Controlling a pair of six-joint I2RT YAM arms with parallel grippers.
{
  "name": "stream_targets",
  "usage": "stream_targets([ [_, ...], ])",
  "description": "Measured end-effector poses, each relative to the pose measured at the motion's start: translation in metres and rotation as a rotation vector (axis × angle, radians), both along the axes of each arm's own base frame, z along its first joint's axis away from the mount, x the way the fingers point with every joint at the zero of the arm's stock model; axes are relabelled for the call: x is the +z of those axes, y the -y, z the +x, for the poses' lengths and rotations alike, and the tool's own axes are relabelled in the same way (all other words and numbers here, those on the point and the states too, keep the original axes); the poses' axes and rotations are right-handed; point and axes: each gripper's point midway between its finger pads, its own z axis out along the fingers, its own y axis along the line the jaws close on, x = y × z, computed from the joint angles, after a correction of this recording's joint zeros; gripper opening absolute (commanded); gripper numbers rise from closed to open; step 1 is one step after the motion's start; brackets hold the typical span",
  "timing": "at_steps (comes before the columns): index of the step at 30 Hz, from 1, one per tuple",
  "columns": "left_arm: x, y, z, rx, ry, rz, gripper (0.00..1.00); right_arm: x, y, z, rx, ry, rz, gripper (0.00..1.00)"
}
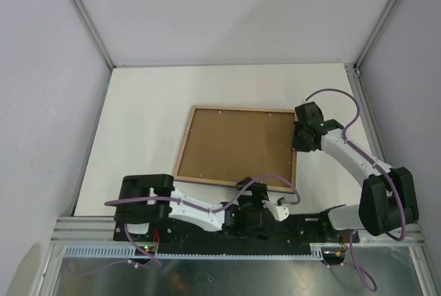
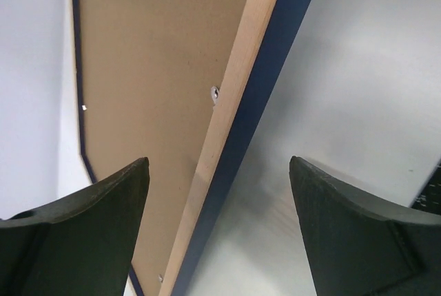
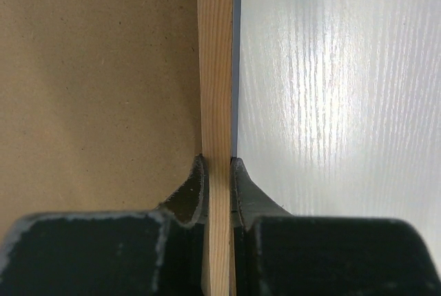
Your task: Put the photo into the frame
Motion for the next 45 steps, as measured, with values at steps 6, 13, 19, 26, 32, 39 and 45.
stream_targets([
  [6,-0.013,-0.013,0.012,0.006,0.113,0.066,0.81,0.004,0.001,-0.004,0.000,-0.009,-0.002,0.00],
  [13,-0.010,-0.018,0.022,0.032,0.222,0.063,0.79,0.007,0.002,-0.006,-0.001,-0.015,-0.003,0.00],
  [19,-0.006,-0.020,0.033,0.042,0.301,0.050,0.76,0.010,0.002,-0.007,0.006,-0.014,-0.003,0.00],
  [26,0.001,-0.019,0.047,0.041,0.389,0.046,0.56,0.012,0.003,-0.004,0.012,-0.006,-0.002,0.00],
  [32,0.003,-0.017,0.051,0.005,0.496,0.110,0.25,0.015,0.004,0.000,0.006,0.006,0.007,0.00],
  [39,0.009,-0.019,0.055,-0.006,0.562,0.182,0.01,0.016,0.005,0.001,-0.002,0.008,0.019,0.00],
  [45,0.013,-0.019,0.057,-0.001,0.573,0.187,0.00,0.019,0.006,0.002,-0.008,0.016,0.026,0.26],
])
